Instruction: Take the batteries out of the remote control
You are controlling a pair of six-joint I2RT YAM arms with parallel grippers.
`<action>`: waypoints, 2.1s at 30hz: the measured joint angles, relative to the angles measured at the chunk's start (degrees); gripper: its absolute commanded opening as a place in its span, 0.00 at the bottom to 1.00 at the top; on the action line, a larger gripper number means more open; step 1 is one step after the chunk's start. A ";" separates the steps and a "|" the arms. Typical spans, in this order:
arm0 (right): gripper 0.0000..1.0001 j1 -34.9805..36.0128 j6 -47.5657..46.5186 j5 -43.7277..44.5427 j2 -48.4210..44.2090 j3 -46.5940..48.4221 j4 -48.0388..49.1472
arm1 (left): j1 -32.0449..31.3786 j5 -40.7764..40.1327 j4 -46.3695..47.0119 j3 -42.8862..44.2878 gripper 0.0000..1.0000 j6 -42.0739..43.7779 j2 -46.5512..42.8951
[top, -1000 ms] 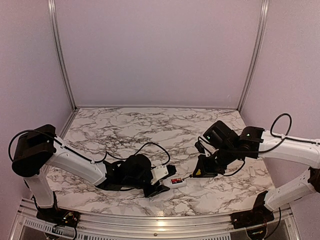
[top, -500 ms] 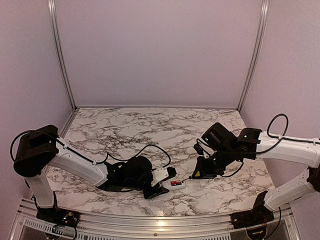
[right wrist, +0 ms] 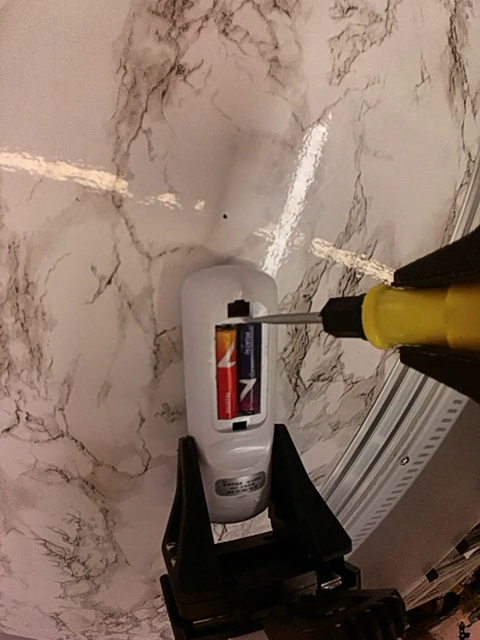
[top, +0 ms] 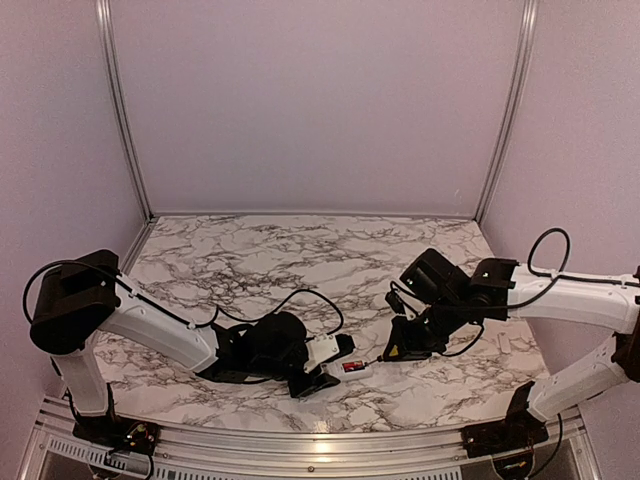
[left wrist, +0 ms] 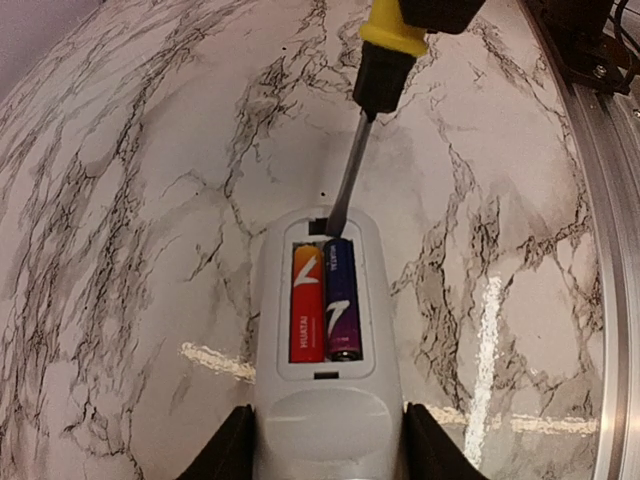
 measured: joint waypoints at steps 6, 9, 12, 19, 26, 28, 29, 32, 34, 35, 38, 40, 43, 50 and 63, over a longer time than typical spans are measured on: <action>0.00 0.00 -0.04 -0.09 0.02 -0.81 0.35 | 0.00 0.00 -0.35 0.17 0.00 0.00 0.37; 0.00 0.00 -0.07 -0.28 0.02 -1.38 0.39 | 0.00 0.00 -0.70 0.17 0.00 0.02 0.44; 0.00 0.00 -0.07 -0.55 0.04 -2.12 0.94 | 0.00 0.09 -1.03 0.17 0.00 0.07 0.66; 0.00 0.00 -0.22 -0.57 0.20 -2.40 1.70 | 0.00 0.52 -1.14 0.28 0.00 0.44 0.87; 0.00 0.00 -0.50 -0.48 0.79 -2.19 2.64 | 0.02 0.55 -1.66 0.52 0.00 0.92 0.96; 0.00 0.00 -0.52 -0.48 0.79 -2.19 2.67 | 0.02 0.55 -1.84 0.63 0.00 1.03 0.96; 0.00 0.00 -0.55 -0.48 0.81 -2.19 2.69 | 0.02 0.55 -2.01 0.72 0.00 1.05 0.98; 0.00 0.00 -0.68 -0.50 0.81 -2.19 2.69 | 0.02 0.55 -2.47 0.94 0.00 1.07 0.98; 0.00 0.00 -0.72 -0.55 0.85 -2.19 2.69 | 0.02 0.55 -2.62 1.03 0.00 1.07 1.03; 0.00 0.00 -0.74 -0.57 0.92 -2.19 2.71 | 0.02 0.55 -2.64 1.03 0.00 1.07 1.07; 0.00 0.00 -0.94 -0.70 1.01 -2.19 2.73 | 0.04 0.55 -2.89 1.16 0.00 1.05 1.22; 0.00 0.00 -1.20 -0.85 1.05 -2.19 2.75 | 0.04 0.52 -3.02 1.25 0.00 1.05 1.33; 0.00 0.00 -1.60 -1.07 1.09 -2.19 2.73 | 0.07 0.55 -3.13 1.31 0.00 1.05 1.42; 0.00 0.00 -1.99 -1.73 1.14 -2.19 2.43 | 0.09 0.50 -3.37 1.66 0.00 0.94 1.73; 0.00 0.00 -2.69 -2.84 2.29 -2.19 2.91 | 0.07 0.55 -3.28 1.95 0.00 0.83 1.95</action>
